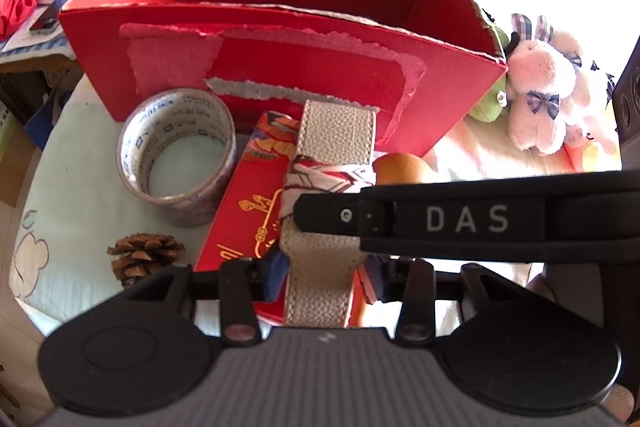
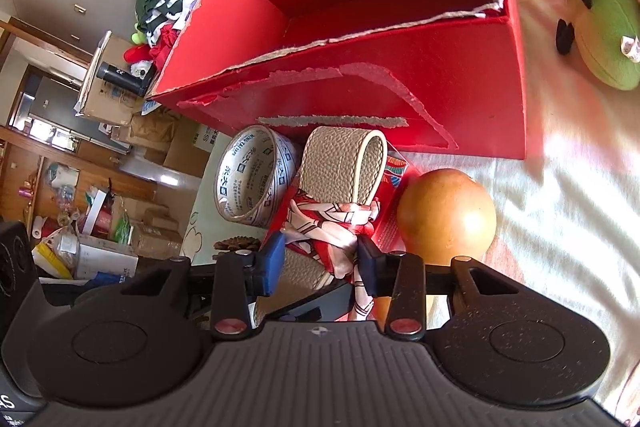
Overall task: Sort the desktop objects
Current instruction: 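Lift the beige strap with the left gripper and carry it over the red box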
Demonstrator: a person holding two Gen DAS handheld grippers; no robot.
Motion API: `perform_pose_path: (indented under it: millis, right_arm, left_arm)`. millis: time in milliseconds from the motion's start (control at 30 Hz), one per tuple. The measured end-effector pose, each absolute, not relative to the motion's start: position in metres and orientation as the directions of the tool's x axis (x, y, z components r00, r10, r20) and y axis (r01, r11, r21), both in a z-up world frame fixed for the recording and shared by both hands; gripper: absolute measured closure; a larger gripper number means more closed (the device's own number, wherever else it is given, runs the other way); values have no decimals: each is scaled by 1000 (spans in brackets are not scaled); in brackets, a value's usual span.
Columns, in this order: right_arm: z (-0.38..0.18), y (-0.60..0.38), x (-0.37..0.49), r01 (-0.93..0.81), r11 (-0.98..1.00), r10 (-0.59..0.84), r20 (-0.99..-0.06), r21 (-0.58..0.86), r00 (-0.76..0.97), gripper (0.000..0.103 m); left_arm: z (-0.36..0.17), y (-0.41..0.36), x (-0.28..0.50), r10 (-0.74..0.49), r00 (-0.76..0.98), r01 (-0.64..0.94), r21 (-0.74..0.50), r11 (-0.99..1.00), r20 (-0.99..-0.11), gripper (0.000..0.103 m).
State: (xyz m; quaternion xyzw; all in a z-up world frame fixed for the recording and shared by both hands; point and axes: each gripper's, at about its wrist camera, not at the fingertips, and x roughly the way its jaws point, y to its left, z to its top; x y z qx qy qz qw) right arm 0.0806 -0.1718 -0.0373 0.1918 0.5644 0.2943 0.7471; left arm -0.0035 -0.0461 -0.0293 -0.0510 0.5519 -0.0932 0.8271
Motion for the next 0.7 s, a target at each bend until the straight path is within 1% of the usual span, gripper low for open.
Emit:
perform_pose_path:
  millis: [200,333,400,700]
  right_arm:
    - [-31,-181,77,-255,744,664,-726,618,180,62]
    - [-22,-192,73,-280,735,672,-718,617,182,63]
    - [-12,-199,71,-301,740,665,-719,601,202,64]
    - [25,-253,64,-317,763,645,-698,563,313,64]
  left_arm:
    - [-22,-59,-8,-184,372,132,-144,981,-910,60]
    - [-10,-72,-13,-190,372,165,-137,977,-908,61]
    - [-3,-79,-17,-204,377,195,-137,971,-904,64]
    - [31,-138,-22,-299,431,380,-130,916,-851,64]
